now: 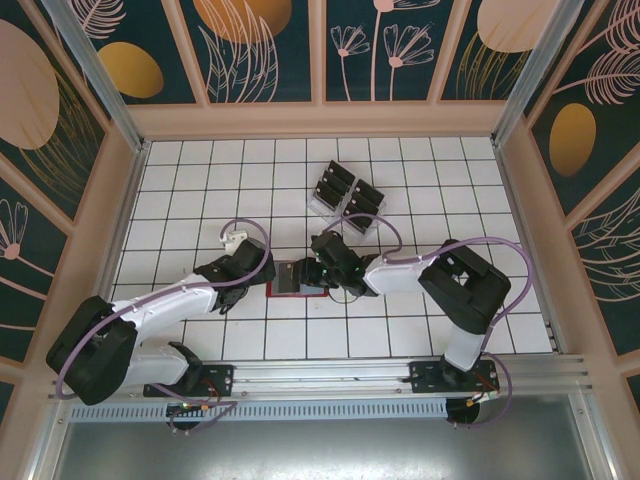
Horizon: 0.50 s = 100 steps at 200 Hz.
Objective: Put the credit cards into the card holder
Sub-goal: Insert the credit card into the card slot.
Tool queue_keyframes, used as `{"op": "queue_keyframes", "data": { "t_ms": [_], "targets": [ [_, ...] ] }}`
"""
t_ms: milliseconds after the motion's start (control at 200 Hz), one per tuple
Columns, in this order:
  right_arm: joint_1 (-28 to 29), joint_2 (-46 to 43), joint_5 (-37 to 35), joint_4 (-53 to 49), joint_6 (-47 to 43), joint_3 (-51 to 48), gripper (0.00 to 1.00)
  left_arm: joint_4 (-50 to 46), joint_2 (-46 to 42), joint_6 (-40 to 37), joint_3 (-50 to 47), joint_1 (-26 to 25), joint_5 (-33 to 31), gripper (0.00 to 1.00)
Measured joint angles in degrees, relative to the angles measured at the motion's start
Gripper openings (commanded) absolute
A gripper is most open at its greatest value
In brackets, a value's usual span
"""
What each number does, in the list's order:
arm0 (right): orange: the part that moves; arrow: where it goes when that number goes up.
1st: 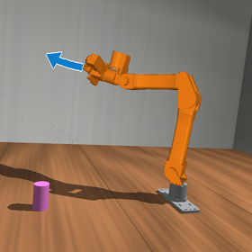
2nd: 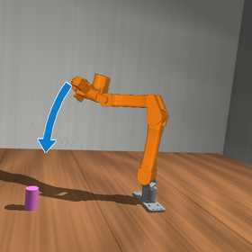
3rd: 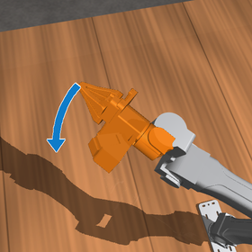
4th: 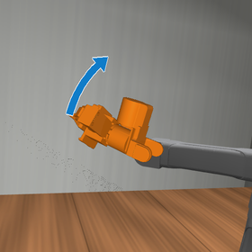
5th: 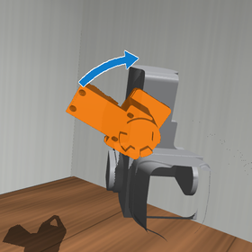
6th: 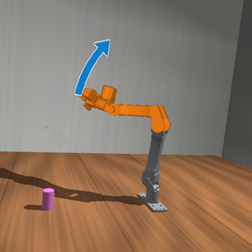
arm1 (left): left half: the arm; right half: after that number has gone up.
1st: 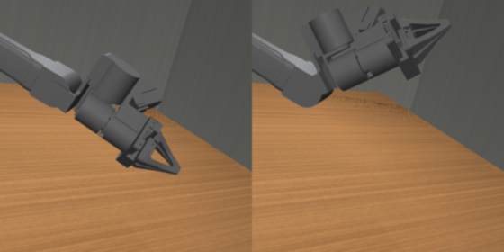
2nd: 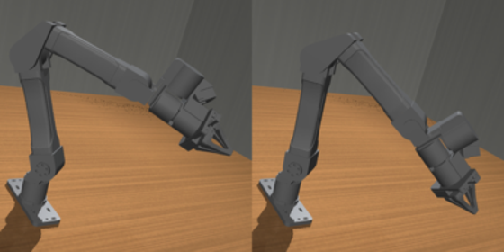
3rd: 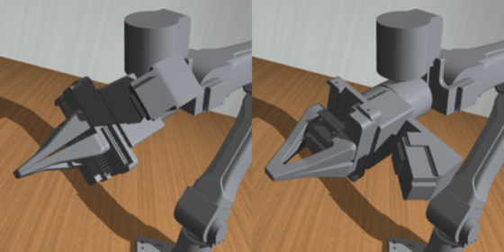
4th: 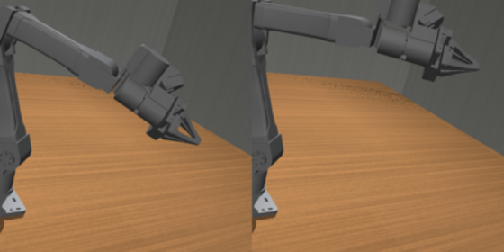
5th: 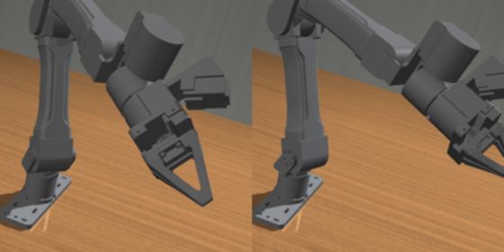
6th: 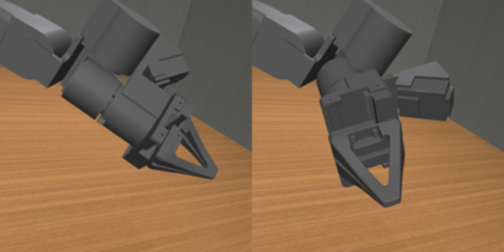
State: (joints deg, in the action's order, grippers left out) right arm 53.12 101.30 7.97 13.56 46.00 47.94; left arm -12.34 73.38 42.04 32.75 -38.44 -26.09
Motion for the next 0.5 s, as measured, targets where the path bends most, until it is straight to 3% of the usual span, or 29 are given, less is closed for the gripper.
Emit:
{"op": "queue_keyframes", "data": {
  "t_ms": [500],
  "targets": [
    [0.0,2.97,0.79,-1.55,-1.2,2.82,0.21,-0.83,2.49,0.87,-3.15,0.0,0.55,0.99]
  ]
}}
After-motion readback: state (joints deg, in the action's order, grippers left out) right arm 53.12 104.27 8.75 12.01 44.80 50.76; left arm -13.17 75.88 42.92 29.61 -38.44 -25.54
